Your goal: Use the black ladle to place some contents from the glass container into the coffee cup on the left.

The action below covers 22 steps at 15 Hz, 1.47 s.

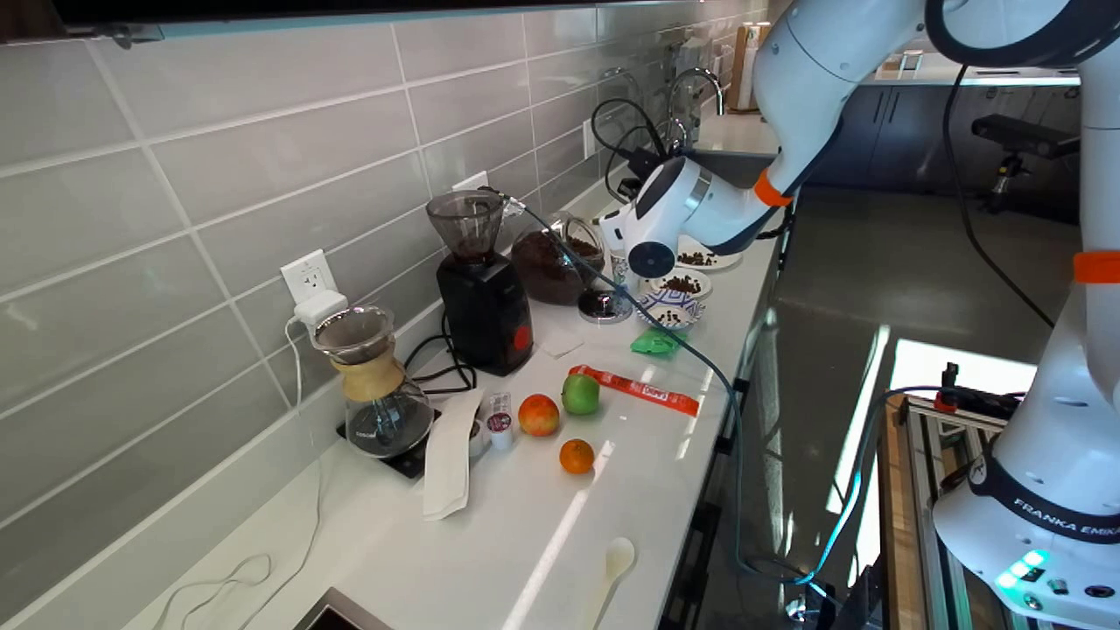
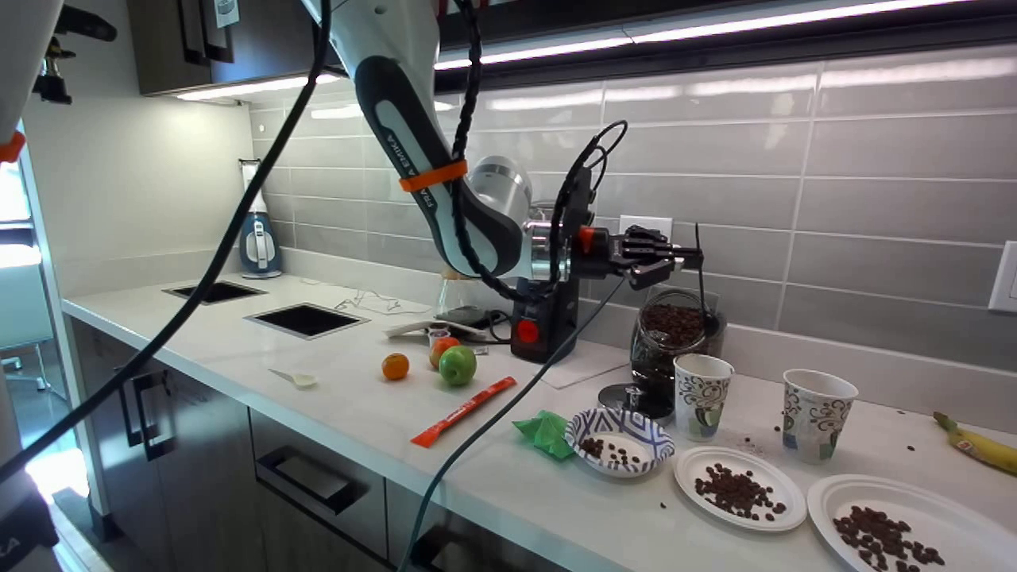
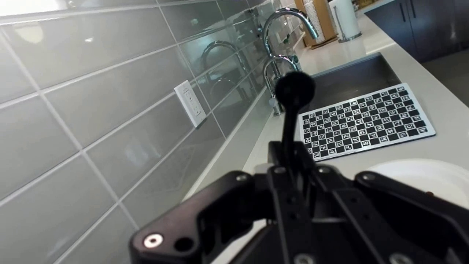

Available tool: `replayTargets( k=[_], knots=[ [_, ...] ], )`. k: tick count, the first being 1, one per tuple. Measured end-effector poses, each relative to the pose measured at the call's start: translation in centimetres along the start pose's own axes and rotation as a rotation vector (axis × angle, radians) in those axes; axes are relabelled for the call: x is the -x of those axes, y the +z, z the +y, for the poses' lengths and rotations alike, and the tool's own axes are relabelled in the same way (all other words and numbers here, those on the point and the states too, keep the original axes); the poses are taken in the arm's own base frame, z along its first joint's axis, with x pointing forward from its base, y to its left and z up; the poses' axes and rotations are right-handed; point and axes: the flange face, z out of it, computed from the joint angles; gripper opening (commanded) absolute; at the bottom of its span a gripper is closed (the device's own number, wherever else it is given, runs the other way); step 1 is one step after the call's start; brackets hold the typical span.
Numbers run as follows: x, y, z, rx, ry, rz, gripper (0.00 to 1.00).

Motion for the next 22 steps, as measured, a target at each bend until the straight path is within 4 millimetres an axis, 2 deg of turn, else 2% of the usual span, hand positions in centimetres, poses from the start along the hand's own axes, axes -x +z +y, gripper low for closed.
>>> replayTargets(
  k=[7, 22],
  knots=[
    [-0.3, -0.8, -1.0, 0.112, -0.16, -0.032, 0.02],
    [0.5, -0.9, -2.4, 0.147, -0.286, -0.189, 0.02]
  ],
)
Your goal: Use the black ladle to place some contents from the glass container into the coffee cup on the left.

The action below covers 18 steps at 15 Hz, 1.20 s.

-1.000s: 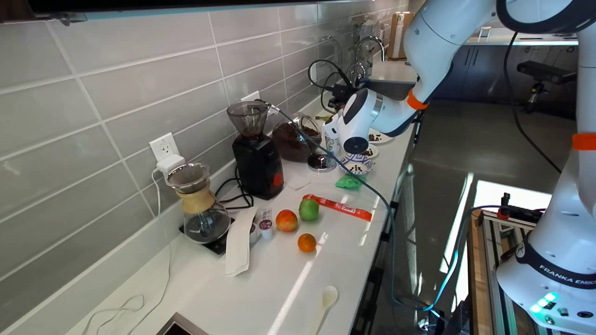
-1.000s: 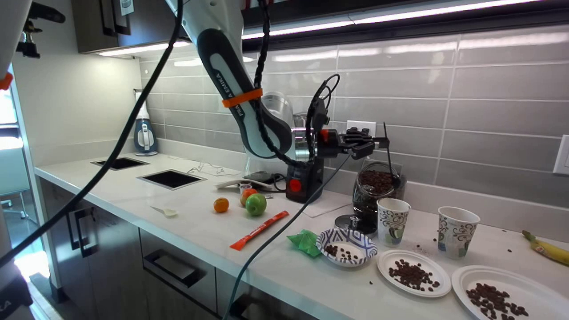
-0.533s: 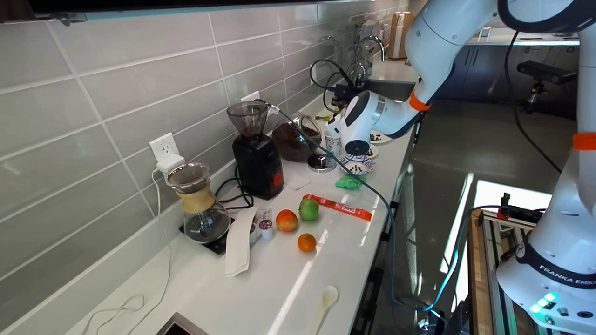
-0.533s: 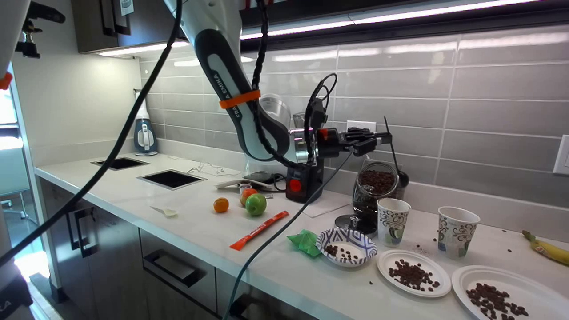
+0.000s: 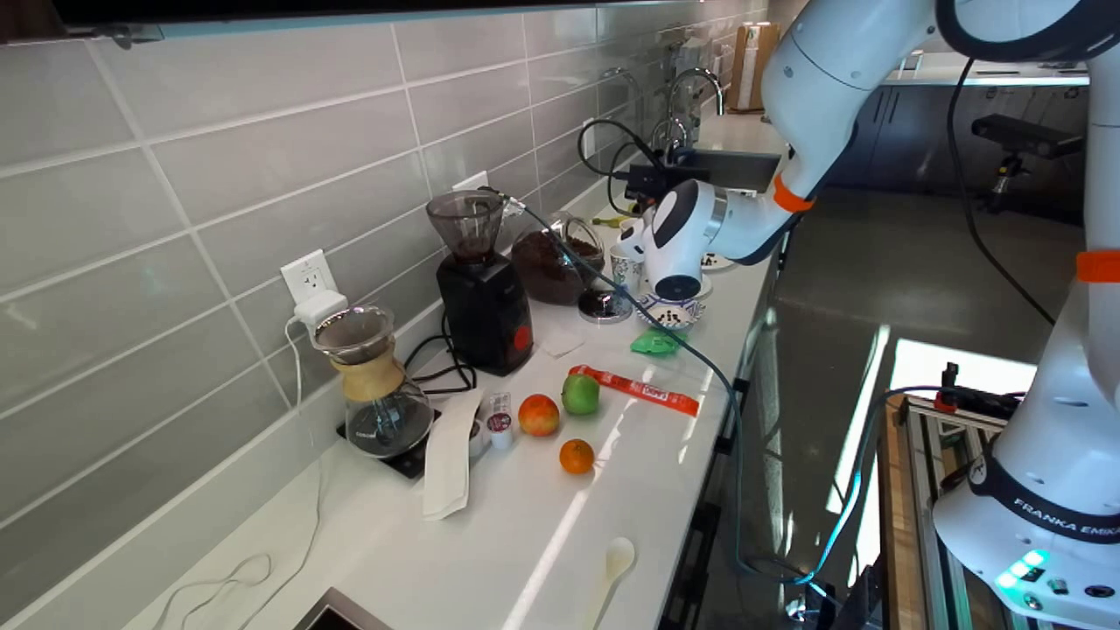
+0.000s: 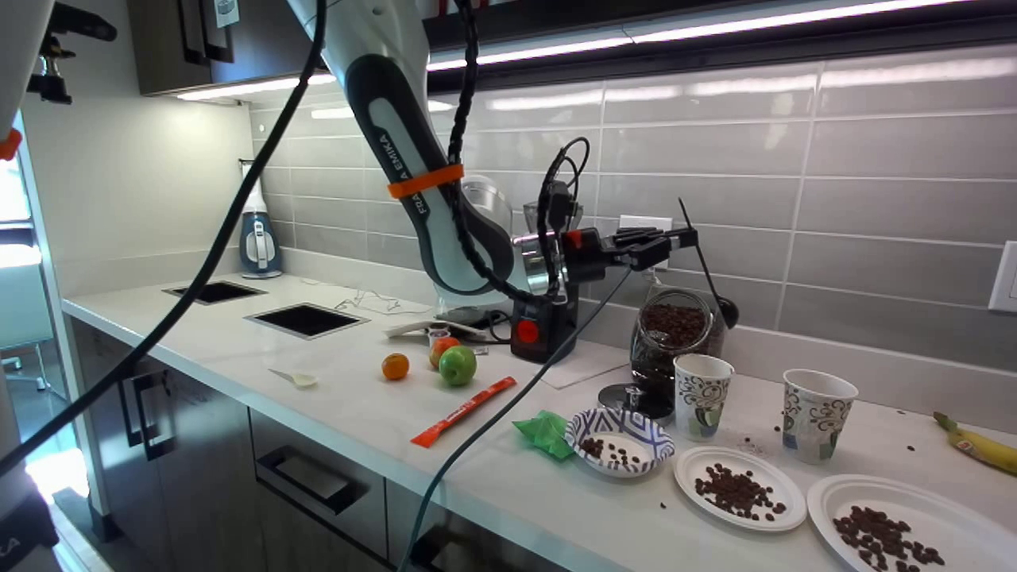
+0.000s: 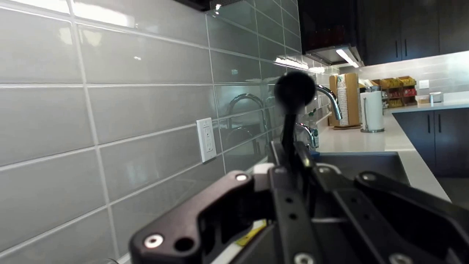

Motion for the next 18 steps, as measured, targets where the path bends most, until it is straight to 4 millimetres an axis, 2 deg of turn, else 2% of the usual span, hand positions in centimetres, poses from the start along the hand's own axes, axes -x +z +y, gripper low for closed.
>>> replayTargets(
  k=[5, 9, 14, 18],
  knots=[
    [0.0, -0.3, 0.2, 0.038, -0.042, -0.021, 0.02],
    [0.3, -0.2, 0.2, 0.037, -0.011, -0.024, 0.02],
    [3.0, 1.3, -0.5, -0.028, 0.139, -0.02, 0.02],
    [5.5, 2.7, -2.0, -0.153, 0.266, 0.077, 0.02]
  ],
)
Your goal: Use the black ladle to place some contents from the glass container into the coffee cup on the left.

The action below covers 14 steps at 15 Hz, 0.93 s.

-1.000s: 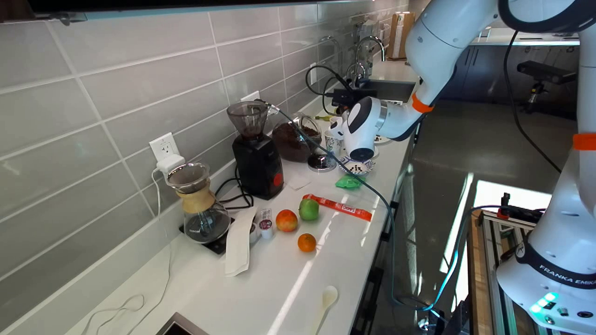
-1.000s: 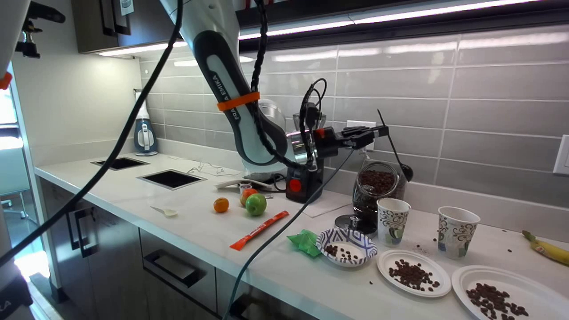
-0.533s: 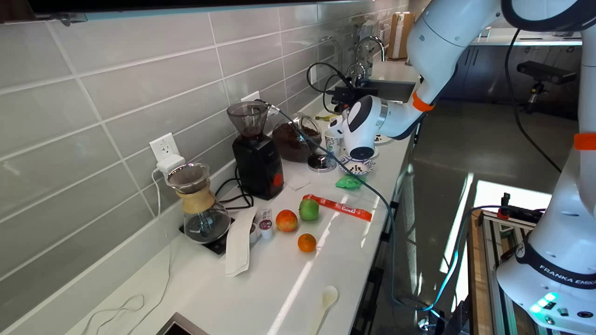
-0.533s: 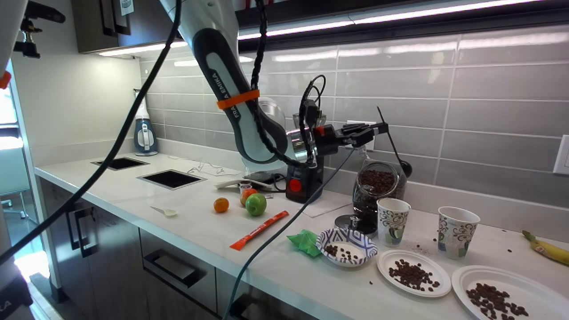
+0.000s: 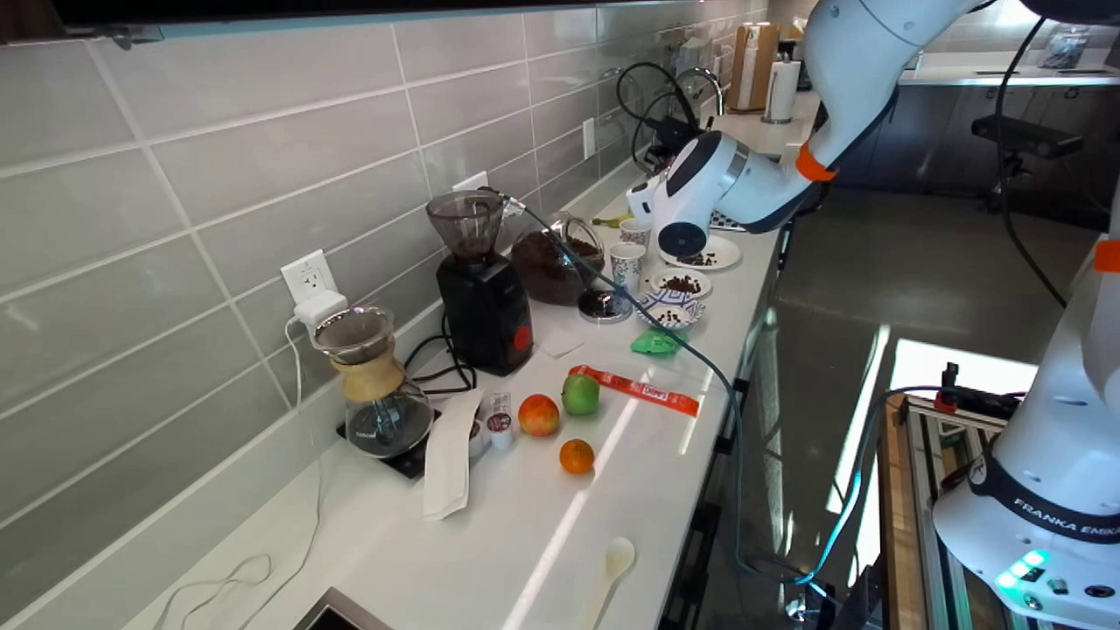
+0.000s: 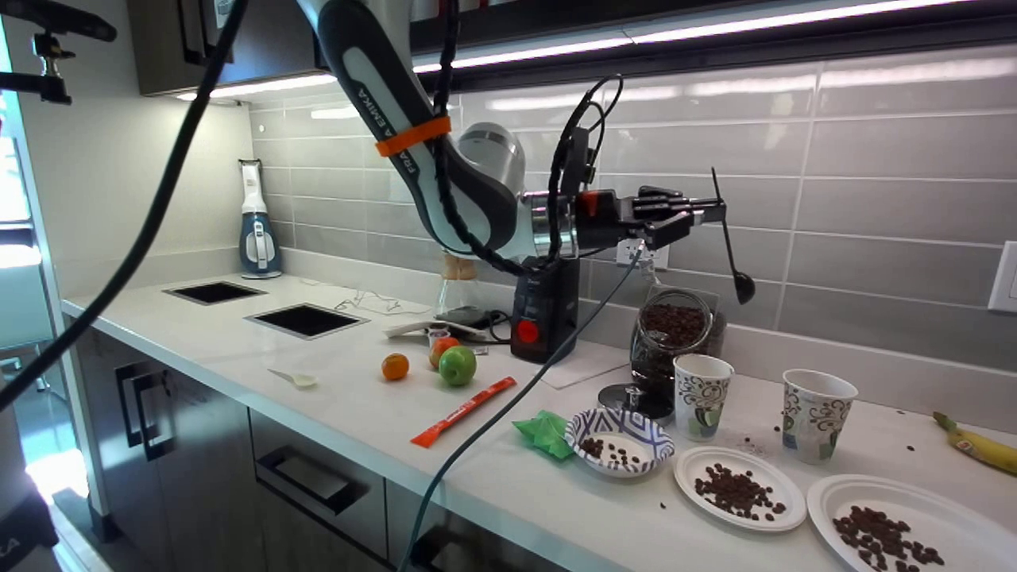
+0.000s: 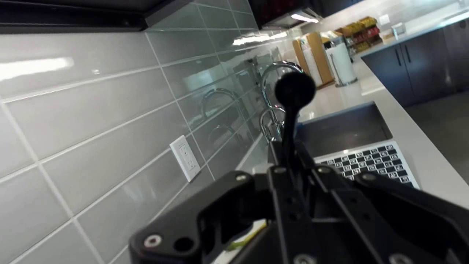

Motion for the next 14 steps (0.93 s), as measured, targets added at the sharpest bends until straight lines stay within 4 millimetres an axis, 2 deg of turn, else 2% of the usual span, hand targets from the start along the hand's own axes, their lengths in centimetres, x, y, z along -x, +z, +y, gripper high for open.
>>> replayTargets(
  k=[6, 14],
  knots=[
    [2.0, 0.1, 0.4, -0.109, 0.153, 0.155, 0.02],
    [2.5, -1.0, 1.0, -0.242, 0.317, 0.35, 0.02]
  ],
)
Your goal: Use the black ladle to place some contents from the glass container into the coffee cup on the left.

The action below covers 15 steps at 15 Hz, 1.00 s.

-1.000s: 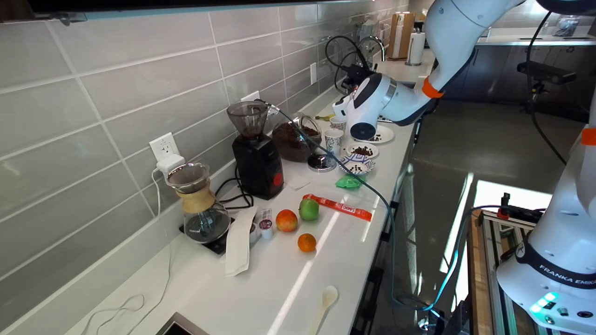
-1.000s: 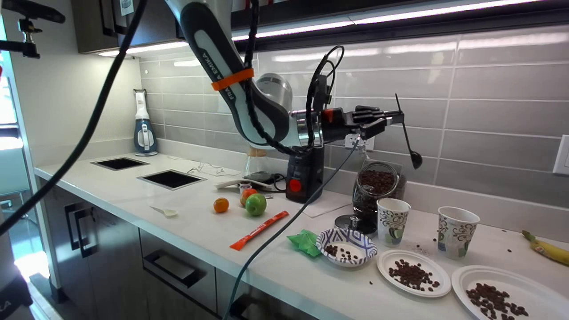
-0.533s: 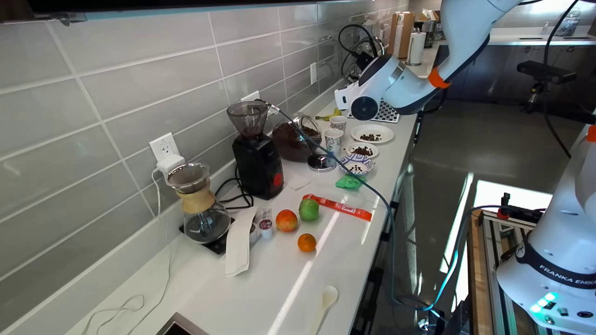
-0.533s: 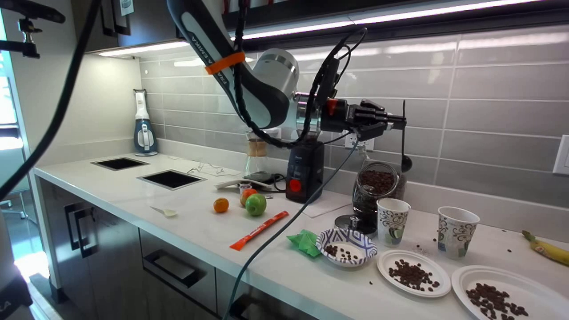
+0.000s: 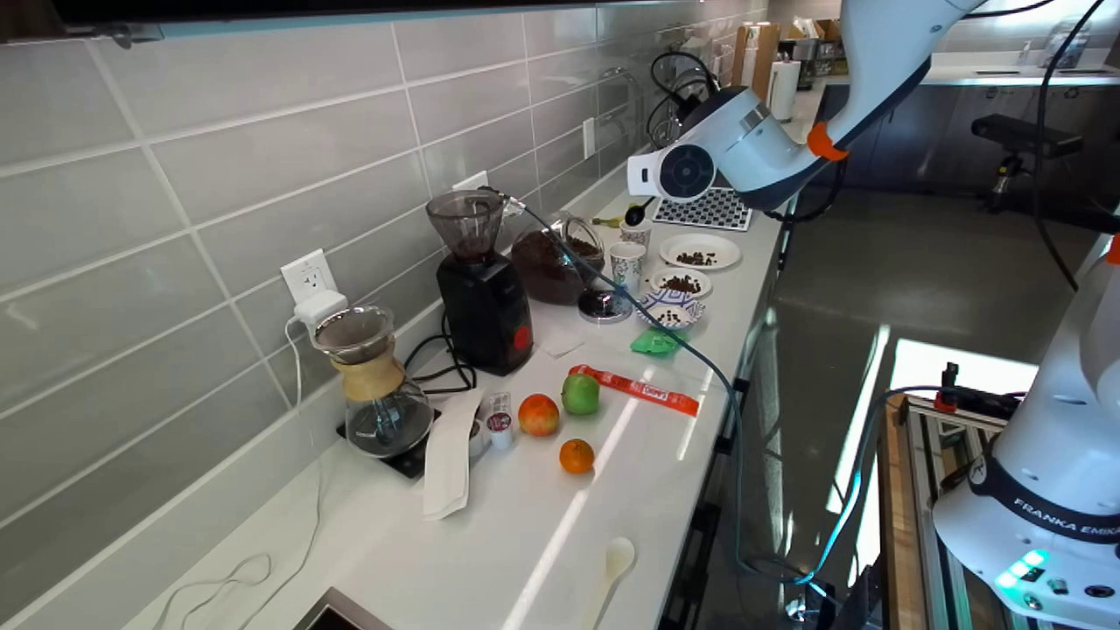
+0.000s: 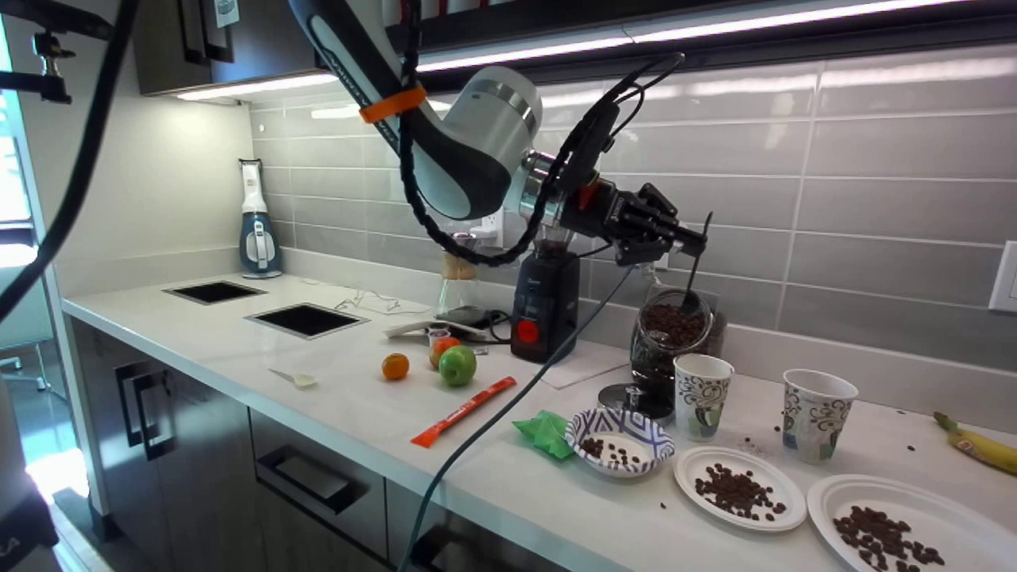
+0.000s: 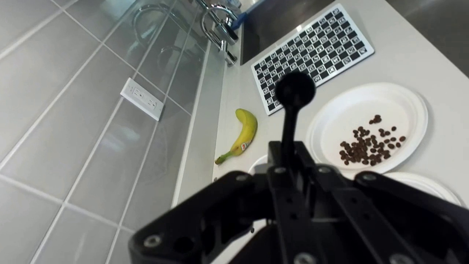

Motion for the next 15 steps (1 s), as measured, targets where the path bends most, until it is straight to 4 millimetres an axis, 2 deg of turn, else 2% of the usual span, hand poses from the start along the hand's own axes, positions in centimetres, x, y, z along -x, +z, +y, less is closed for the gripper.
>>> replayTargets(
  k=[9, 15],
  knots=[
    [-1.5, -1.7, 0.4, -0.134, 0.258, 0.215, 0.02],
    [-1.8, -2.0, -0.1, -0.207, 0.374, 0.33, 0.02]
  ],
)
